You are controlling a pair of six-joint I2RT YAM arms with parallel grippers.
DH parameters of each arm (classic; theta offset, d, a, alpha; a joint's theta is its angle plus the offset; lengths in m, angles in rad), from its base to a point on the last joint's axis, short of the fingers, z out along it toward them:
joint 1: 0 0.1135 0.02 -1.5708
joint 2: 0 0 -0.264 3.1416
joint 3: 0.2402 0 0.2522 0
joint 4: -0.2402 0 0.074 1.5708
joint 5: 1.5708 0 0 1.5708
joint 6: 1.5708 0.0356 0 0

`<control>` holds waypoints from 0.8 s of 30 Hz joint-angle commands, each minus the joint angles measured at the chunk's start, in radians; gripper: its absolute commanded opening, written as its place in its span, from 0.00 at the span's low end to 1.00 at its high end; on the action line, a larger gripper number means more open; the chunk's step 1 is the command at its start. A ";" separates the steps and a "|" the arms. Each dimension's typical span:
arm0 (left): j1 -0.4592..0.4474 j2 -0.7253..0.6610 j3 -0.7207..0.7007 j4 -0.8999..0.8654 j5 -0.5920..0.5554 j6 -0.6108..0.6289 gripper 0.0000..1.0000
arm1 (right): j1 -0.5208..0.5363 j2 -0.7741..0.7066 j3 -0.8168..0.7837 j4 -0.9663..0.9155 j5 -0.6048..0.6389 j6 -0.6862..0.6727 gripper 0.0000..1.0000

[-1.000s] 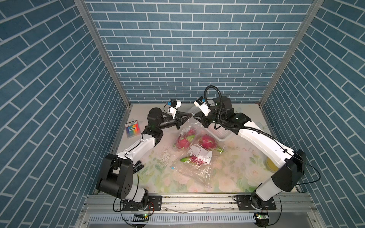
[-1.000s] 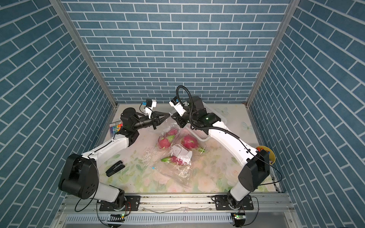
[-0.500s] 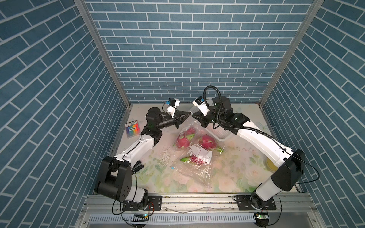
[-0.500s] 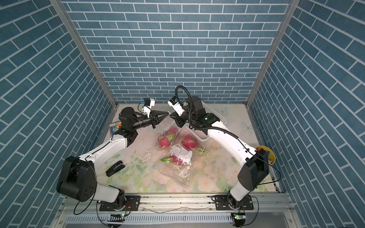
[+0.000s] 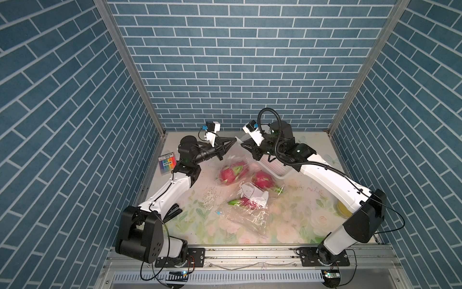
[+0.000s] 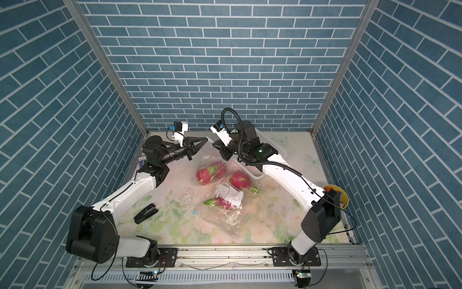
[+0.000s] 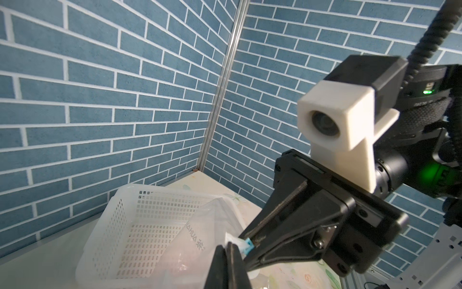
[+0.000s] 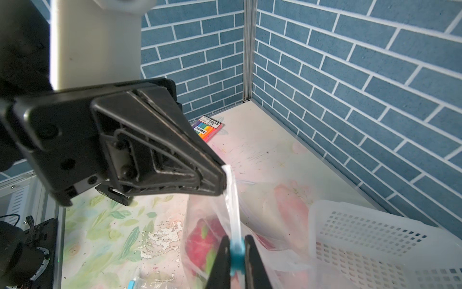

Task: Open the zip-top bag and take out the dragon fruit
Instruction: Unzip the zipper on the zipper food storage bag.

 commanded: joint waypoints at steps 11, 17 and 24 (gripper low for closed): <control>0.189 0.001 0.050 0.093 -0.275 -0.034 0.00 | -0.018 -0.087 -0.087 -0.149 0.082 -0.008 0.03; 0.213 0.010 0.044 0.076 -0.315 -0.031 0.00 | -0.018 -0.116 -0.122 -0.157 0.098 0.012 0.03; 0.223 0.019 0.031 0.084 -0.322 -0.036 0.00 | -0.021 -0.168 -0.206 -0.180 0.168 0.027 0.03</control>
